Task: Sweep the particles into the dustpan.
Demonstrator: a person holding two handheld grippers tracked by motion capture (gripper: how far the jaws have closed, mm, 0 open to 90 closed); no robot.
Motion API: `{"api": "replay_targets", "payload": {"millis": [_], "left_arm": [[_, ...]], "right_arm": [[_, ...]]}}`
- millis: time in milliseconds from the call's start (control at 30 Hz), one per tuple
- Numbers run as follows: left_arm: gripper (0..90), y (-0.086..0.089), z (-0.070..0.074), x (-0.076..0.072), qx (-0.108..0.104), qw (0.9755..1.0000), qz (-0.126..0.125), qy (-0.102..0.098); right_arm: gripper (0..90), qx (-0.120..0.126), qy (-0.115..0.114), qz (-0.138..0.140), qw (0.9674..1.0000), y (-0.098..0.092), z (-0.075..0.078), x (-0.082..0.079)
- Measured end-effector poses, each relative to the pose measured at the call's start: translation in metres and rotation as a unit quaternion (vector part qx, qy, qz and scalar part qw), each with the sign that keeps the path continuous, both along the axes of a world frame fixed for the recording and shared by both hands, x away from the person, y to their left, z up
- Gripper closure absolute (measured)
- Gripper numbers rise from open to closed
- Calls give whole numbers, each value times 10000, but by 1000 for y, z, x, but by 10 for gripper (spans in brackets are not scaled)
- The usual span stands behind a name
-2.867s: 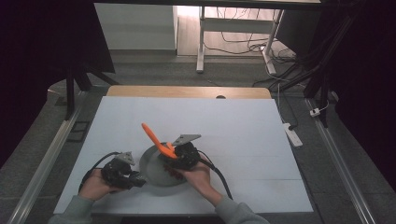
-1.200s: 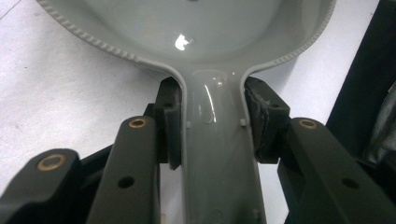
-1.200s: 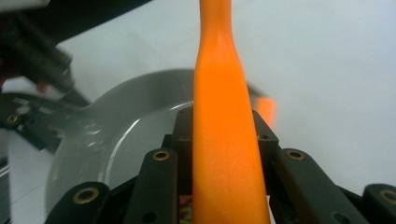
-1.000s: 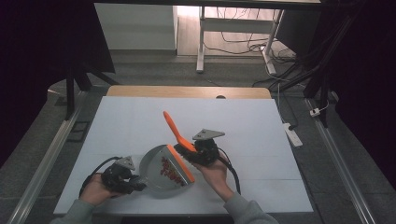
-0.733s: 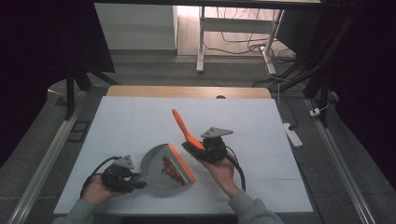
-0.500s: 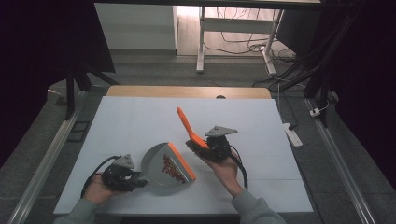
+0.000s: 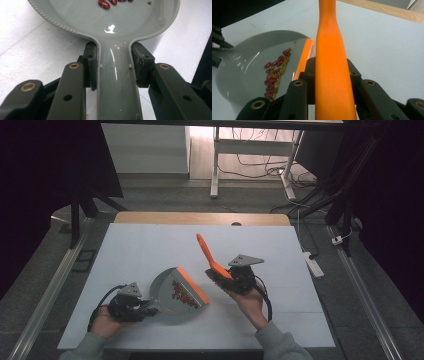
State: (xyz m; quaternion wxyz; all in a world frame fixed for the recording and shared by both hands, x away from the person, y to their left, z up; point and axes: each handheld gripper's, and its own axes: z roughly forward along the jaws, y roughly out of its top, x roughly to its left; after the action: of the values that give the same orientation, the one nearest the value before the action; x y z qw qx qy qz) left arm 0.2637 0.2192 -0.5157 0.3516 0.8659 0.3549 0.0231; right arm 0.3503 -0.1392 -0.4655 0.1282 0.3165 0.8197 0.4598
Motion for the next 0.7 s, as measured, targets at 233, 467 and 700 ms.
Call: {"api": "replay_targets", "payload": {"millis": [233, 467, 700], "left_arm": [[619, 5, 2, 0, -151, 9997, 160, -62], [618, 10, 3, 0, -323, 9987, 391, -53], [619, 14, 6, -2, -494, 9965, 668, -111]], "right_arm": [[706, 4, -121, 66, 9999, -14, 3, -2], [706, 3, -215, 112, 9997, -29, 8, -6], [706, -58, -259, 146, 9995, -42, 9, -9]]}}
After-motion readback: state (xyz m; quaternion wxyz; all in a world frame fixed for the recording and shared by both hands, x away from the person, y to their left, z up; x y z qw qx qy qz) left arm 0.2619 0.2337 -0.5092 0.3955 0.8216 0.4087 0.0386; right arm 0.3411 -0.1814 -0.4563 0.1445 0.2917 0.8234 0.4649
